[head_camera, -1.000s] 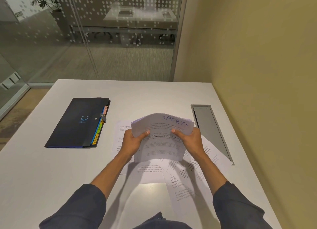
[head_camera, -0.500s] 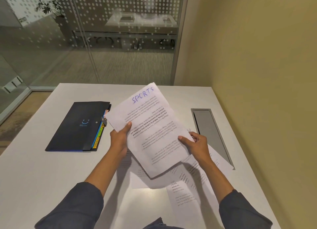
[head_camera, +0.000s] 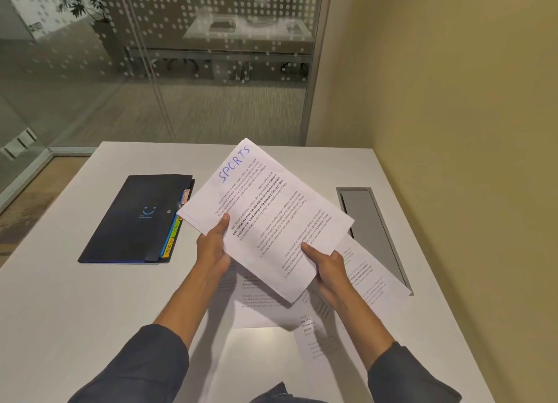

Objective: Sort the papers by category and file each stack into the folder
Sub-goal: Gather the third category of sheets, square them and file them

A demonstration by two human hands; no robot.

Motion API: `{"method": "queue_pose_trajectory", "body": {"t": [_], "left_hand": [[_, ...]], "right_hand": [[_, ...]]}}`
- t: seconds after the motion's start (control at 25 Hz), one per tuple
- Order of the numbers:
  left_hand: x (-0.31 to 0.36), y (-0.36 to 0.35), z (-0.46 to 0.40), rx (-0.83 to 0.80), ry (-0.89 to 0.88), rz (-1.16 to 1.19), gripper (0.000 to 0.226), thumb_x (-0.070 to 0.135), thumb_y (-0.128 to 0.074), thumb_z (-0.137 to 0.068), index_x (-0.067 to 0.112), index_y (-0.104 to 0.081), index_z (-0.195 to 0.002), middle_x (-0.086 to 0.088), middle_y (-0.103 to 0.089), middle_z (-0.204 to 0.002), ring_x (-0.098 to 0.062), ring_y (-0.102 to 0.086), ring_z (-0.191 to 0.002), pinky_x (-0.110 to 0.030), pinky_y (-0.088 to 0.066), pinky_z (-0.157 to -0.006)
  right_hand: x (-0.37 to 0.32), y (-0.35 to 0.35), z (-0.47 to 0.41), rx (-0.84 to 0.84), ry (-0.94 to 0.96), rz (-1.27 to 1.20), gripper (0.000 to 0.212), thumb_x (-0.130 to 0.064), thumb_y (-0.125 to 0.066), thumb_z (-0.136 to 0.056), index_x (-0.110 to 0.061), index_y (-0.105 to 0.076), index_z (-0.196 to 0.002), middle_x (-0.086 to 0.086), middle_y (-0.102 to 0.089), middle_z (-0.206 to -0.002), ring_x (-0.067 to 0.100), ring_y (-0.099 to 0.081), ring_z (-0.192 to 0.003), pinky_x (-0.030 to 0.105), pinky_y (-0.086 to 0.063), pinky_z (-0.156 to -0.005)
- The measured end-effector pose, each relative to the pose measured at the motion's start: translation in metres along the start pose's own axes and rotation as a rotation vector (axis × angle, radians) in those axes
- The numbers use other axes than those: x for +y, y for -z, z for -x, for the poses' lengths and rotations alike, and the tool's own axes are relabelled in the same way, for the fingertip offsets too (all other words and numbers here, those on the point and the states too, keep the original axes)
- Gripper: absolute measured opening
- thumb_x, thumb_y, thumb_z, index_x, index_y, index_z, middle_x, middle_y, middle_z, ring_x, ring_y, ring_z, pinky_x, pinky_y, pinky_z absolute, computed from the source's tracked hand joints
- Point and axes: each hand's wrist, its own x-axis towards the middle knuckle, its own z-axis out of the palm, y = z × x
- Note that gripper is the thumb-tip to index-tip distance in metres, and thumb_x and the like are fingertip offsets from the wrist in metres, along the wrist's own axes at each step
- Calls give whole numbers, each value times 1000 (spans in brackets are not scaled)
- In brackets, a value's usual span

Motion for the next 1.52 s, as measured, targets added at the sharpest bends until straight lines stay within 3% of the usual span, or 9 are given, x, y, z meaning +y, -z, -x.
{"method": "queue_pose_trajectory", "body": {"t": [0.12,0.24,0.4,0.52,0.6,0.76,1.04,1.36,1.52], "left_hand": [[11,3,-6,-57,-12,20,25,15,-63,-90,11,-64,-114,-10,-69,-116,-29,-65,-107,-49,-52,-92],[34,7,-20,-48,-53,-37,19,21,-60,-89,12,-63,-106,-9,-68,-109,-25,-65,-95,-32,-55,-74],[53,7,-43,-88,-76,-694,15,10,-71,-83,13,-72,-97,-8,-71,-105,-21,-68,-87,-30,-52,-68],[60,3,-62,-91,-85,-903,26,0,-71,-80,9,-70,-104,-7,-73,-101,-25,-69,-92,-38,-55,-85],[62,0,-74,-79,-117,-888,23,-2,-72,-79,8,-71,-100,-5,-73,-100,-26,-68,-94,-40,-52,-87],[52,-12,-92,-83,-128,-764,22,3,-67,-86,11,-68,-106,2,-71,-96,-19,-66,-86,-28,-52,-69],[17,-22,-116,45,-223,-638,24,6,-63,-90,7,-64,-114,-2,-67,-98,-11,-64,-81,-25,-55,-68],[2,-16,-124,54,-191,-728,26,11,-68,-87,9,-64,-112,2,-66,-93,-9,-62,-81,-21,-52,-65],[8,-20,-126,51,-230,-702,22,14,-64,-90,10,-64,-113,4,-66,-92,-11,-63,-83,-22,-53,-61]], "right_hand": [[-13,0,-6,95,49,94,36,-1,-72,-85,-6,-63,-119,9,-72,-113,21,-72,-95,32,-60,-78],[-31,7,-14,157,160,322,32,-7,-72,-87,-10,-63,-117,4,-71,-109,9,-69,-83,21,-56,-68],[-45,5,-32,171,218,474,29,-12,-71,-88,-9,-63,-117,1,-67,-97,5,-64,-78,13,-50,-56],[-48,-3,-49,169,221,528,29,-15,-71,-89,-5,-65,-116,3,-68,-95,7,-66,-77,10,-48,-53],[-46,-8,-62,160,209,533,30,-14,-70,-89,-3,-66,-116,3,-67,-94,3,-63,-73,9,-48,-50],[-44,-11,-89,169,191,530,27,-13,-70,-89,-2,-66,-114,3,-67,-91,3,-62,-71,9,-48,-49],[-40,-19,-132,181,191,523,32,-14,-70,-90,0,-64,-118,13,-69,-106,17,-66,-84,12,-52,-56],[-44,-21,-146,155,125,508,27,-10,-75,-85,-10,-57,-106,-4,-59,-90,5,-57,-77,19,-54,-45],[-50,-20,-151,160,211,624,34,-17,-76,-85,-3,-63,-113,-4,-61,-91,22,-62,-89,33,-61,-64]]}}
